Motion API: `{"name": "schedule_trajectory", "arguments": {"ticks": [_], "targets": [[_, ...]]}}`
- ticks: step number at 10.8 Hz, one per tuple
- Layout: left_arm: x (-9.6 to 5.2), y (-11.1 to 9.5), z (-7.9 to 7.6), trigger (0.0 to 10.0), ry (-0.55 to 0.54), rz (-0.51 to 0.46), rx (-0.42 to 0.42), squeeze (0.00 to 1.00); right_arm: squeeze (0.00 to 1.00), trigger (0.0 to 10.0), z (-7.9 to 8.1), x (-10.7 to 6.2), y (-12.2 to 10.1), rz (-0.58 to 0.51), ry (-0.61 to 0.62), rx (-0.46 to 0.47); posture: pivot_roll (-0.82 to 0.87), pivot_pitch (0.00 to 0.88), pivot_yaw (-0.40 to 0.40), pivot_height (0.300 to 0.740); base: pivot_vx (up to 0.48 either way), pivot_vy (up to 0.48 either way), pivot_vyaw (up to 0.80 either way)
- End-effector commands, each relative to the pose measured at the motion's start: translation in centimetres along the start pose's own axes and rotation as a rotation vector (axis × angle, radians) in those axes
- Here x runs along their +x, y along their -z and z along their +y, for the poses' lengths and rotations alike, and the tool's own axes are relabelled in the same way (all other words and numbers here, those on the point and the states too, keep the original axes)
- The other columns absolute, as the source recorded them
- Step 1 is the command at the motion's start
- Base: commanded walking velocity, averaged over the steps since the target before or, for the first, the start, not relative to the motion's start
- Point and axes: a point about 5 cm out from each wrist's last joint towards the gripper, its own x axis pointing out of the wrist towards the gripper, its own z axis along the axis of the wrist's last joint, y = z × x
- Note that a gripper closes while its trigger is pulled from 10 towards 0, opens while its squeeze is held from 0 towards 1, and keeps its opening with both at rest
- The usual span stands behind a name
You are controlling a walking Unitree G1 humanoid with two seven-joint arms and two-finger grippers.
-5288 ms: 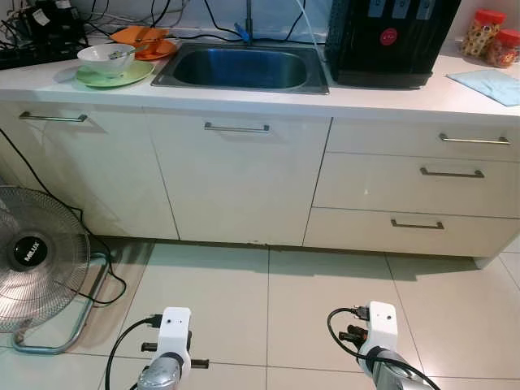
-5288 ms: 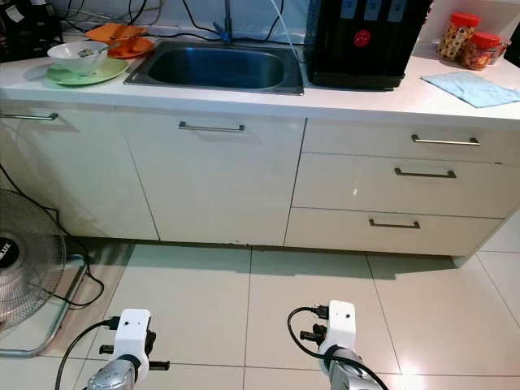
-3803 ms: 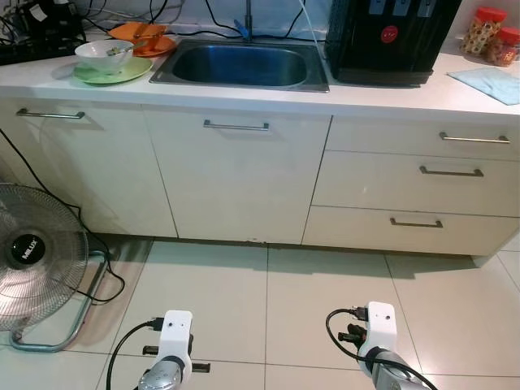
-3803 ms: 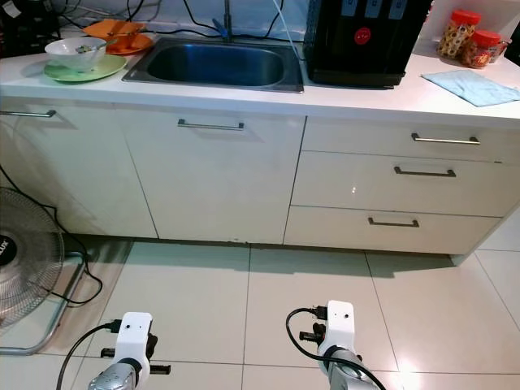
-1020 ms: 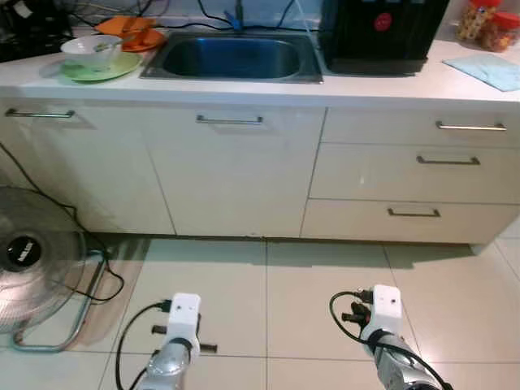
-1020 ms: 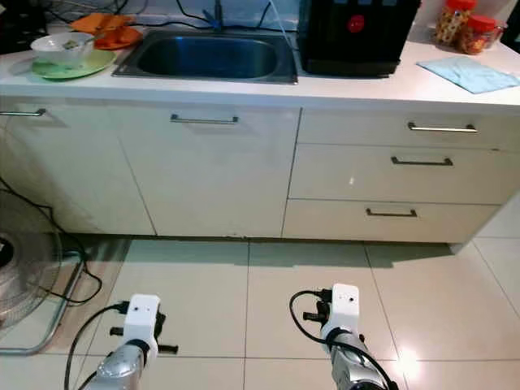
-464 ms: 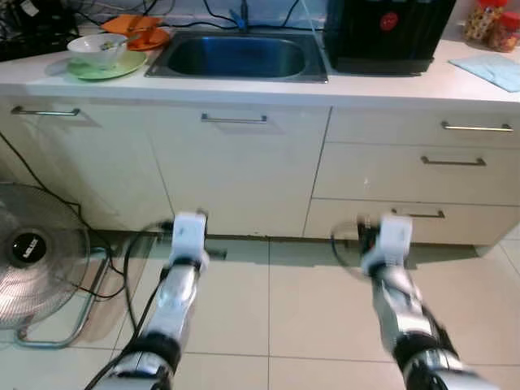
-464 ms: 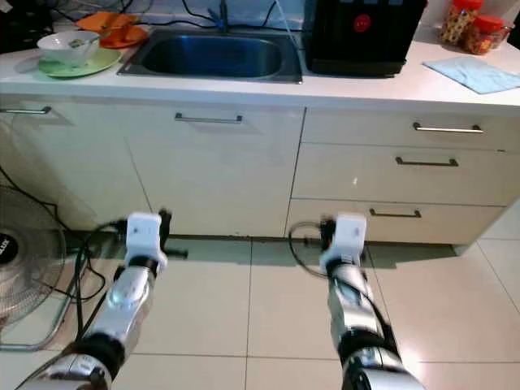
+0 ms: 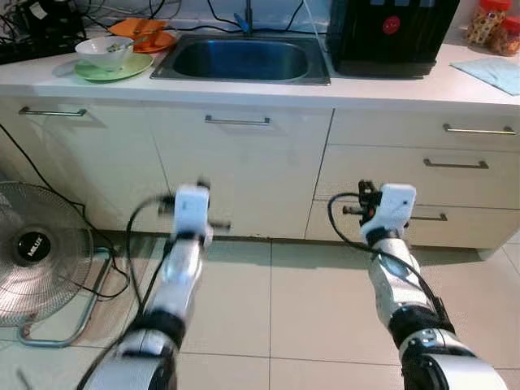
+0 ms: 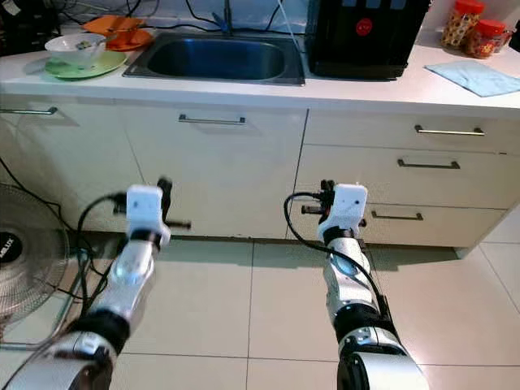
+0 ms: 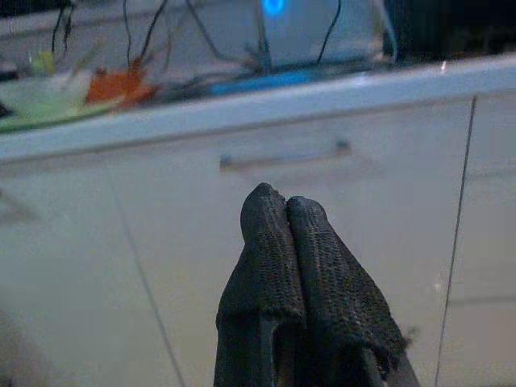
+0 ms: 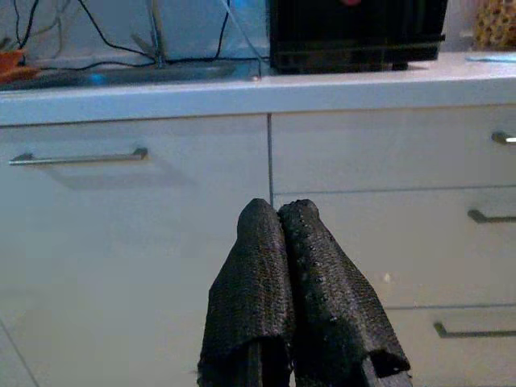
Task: Kitchen organization
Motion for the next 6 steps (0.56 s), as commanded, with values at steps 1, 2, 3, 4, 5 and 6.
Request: {"name": "schedule_trajectory", "arguments": {"ticks": [1,2,3,4,5,6], "targets": [[0.4,-0.6,-0.1,10.0,-0.026,-0.023,-0.005,0.0,0.0,10.0,0.2,0.6,-1.1,-0.043,-0.007,-0.018,-0.01,0.0,0.005,0.74,0.0,0.0,0.0],[0.3,-0.4,-0.2,10.0,-0.039,-0.004,-0.024,0.0,0.0,10.0,0.2,0.7,-1.2,-0.041,0.009,0.001,-0.01,0.0,0.008,0.74,0.0,0.0,0.0],[0.1,-0.4,-0.2,10.0,-0.042,-0.012,-0.02,0.0,0.0,10.0,0.3,0.6,-1.4,-0.06,0.008,0.008,0.0,0.0,0.013,0.74,0.0,0.0,0.0],[0.1,-0.8,-0.3,10.0,-0.023,-0.042,-0.02,0.0,0.0,10.0,0.6,0.7,-2.0,-0.101,-0.006,0.032,0.0,0.0,0.013,0.74,0.0,0.0,0.0],[0.2,-1.7,-0.2,10.0,-0.023,-0.095,-0.029,0.0,0.0,10.0,1.1,0.8,-3.0,-0.152,-0.023,0.044,0.01,0.0,0.011,0.74,0.0,0.0,0.0],[0.5,-2.8,-0.1,10.0,-0.024,-0.151,-0.011,0.0,0.0,10.0,1.5,0.9,-3.9,-0.196,-0.034,0.035,0.02,0.0,0.007,0.74,0.0,0.0,0.0]]}}
